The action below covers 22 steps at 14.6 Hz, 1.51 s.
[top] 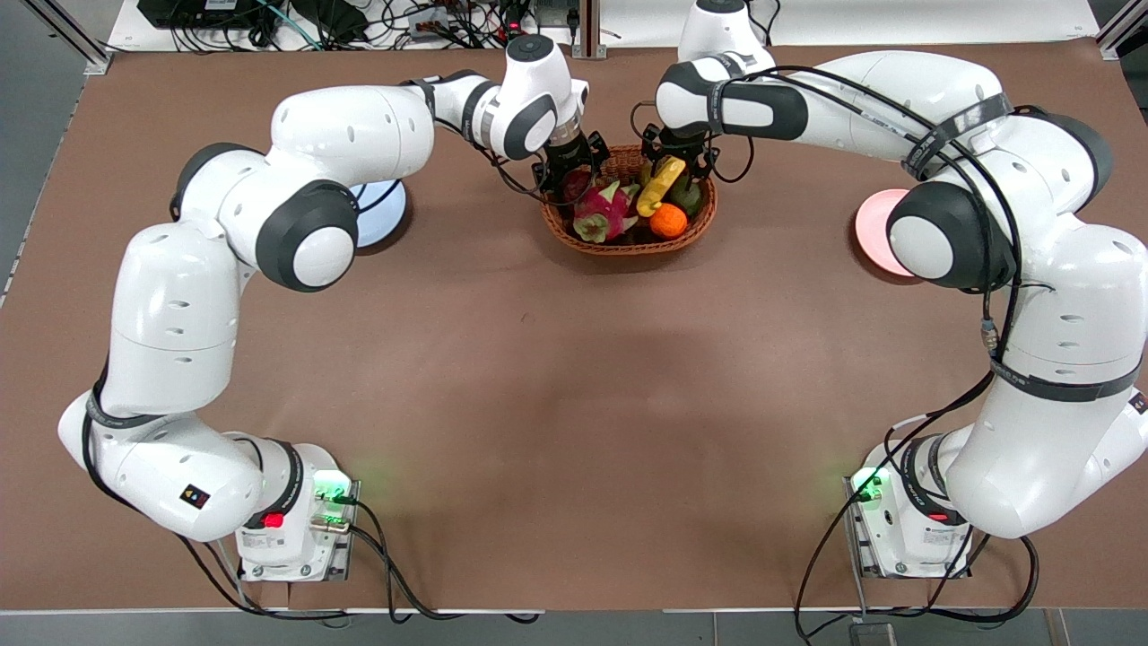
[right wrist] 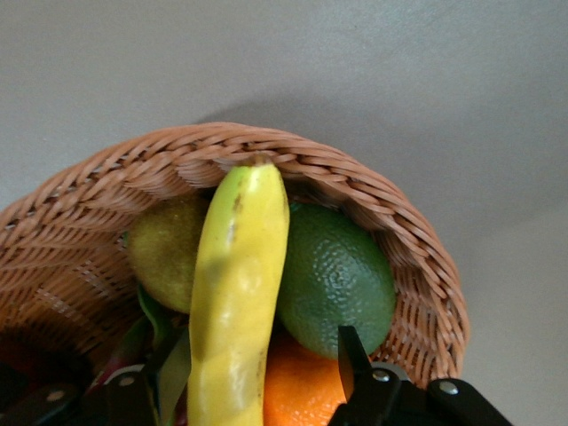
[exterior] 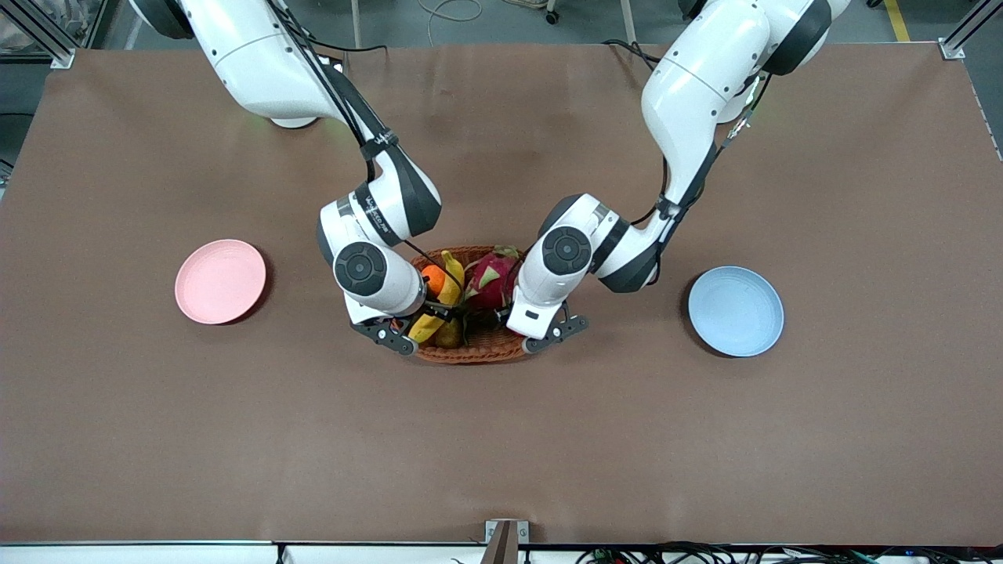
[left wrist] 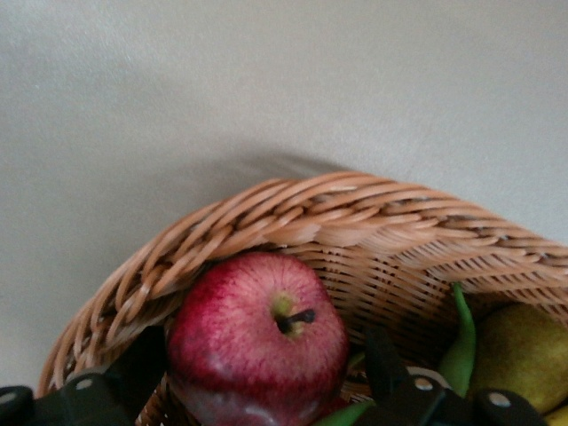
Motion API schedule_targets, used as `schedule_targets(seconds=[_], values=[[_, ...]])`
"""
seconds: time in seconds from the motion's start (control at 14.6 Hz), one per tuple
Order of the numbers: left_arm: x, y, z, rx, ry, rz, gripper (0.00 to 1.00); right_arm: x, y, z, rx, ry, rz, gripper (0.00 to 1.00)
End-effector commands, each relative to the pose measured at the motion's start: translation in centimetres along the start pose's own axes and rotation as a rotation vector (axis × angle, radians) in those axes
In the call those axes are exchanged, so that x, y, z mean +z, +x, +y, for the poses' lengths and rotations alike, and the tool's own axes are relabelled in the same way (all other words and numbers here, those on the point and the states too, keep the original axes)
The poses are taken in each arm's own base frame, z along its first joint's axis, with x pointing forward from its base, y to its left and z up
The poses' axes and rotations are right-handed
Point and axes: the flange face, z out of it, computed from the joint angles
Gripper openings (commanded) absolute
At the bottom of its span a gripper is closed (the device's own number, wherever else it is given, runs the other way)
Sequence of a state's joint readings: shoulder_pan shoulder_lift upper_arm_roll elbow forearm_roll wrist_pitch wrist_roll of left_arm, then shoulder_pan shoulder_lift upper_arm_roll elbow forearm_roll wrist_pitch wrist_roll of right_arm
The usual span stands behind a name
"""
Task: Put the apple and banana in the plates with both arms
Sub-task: 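Carry the apple to the blue plate while the right gripper carries the banana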
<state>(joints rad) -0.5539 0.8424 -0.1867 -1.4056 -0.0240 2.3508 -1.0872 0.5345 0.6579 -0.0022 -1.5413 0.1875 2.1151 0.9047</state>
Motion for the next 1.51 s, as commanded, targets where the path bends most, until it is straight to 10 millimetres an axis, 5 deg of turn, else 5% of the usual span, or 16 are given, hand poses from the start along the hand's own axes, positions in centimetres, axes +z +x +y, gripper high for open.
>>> schedule_targets(seconds=[0.0, 0.21, 0.34, 0.69, 0.89, 1.03, 1.31, 1.44], values=[[0.6, -0.6, 0.6, -0.005, 0.005, 0.004, 0.89, 0.1, 0.1, -0.6, 0.031, 0.031, -0.001, 0.74], [-0.6, -0.4, 0.8, -0.006, -0.003, 0.011, 0.52, 0.1, 0.0, -0.7, 0.033, 0.034, -0.005, 0.73], [-3.3, 0.0, 0.7, -0.012, 0.021, 0.005, 0.38, 0.2, -0.3, -0.9, 0.027, 0.035, -0.005, 0.7], [-15.5, 4.9, -2.7, -0.054, 0.072, 0.031, 0.35, 0.3, -0.2, -1.1, 0.027, 0.048, 0.004, 0.6], [-19.6, 10.3, -9.1, -0.003, 0.133, 0.028, 0.36, 0.7, -0.6, -1.4, 0.02, 0.049, 0.005, 0.57], [-20.0, 13.3, -14.2, 0.038, 0.176, 0.02, 0.36, 1.2, -0.7, -1.5, 0.018, 0.044, 0.001, 0.54], [-18.1, 19.5, -25.0, 0.07, 0.239, -0.039, 0.37, 1.8, -1.1, -1.6, 0.012, 0.037, -0.006, 0.54], [-15.8, 20.7, -28.3, 0.075, 0.249, -0.074, 0.38, 1.9, -1.1, -1.6, 0.011, 0.036, -0.006, 0.53]])
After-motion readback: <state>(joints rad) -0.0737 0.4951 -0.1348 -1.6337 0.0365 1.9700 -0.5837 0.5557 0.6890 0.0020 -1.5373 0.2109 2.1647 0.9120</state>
